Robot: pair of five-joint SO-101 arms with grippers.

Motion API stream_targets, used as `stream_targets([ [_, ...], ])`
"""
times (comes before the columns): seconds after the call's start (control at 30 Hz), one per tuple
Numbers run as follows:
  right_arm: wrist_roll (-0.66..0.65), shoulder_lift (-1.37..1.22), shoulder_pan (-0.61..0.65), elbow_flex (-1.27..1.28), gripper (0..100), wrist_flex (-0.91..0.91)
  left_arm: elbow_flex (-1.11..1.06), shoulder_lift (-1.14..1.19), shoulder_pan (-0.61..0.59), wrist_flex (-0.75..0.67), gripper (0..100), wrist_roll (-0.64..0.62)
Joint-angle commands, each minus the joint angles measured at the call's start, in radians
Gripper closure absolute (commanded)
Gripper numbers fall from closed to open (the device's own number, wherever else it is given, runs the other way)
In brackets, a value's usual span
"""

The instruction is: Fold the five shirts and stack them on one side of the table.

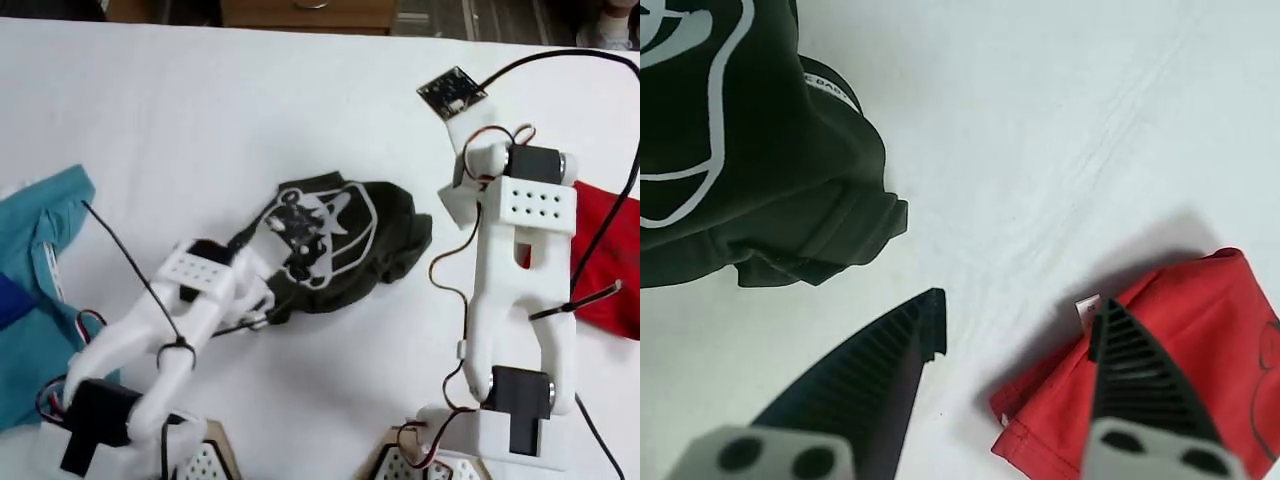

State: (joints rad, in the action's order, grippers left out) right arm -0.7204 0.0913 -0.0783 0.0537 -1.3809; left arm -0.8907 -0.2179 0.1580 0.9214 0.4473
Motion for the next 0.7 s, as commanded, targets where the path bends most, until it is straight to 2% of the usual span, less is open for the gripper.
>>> stream_targets([
  [0.0, 0.008, 0.002, 0.008, -0.046, 75.5, -0.007, -0.004, -0.038, -0.06, -0.014, 87, 0.028],
  [0.1, 0.008, 0.007, 0.008, -0.046, 75.5, -0.007, -0.03, -0.038, -0.101, -0.015, 99, 0.071],
  [0.27, 0.008, 0.004, 0.01, -0.034, 75.8, -0.008, 0.013, -0.049, -0.256, 0.021, 98, 0.138],
  [0.5, 0.008, 0.015, 0.101, 0.193, 76.3, 0.035, 0.427, -0.044, -0.517, 0.293, 98, 0.265],
  [0.67, -0.003, 0.094, 0.22, 0.379, 76.0, 0.122, 0.657, -0.04, -0.605, 0.436, 98, 0.373],
])
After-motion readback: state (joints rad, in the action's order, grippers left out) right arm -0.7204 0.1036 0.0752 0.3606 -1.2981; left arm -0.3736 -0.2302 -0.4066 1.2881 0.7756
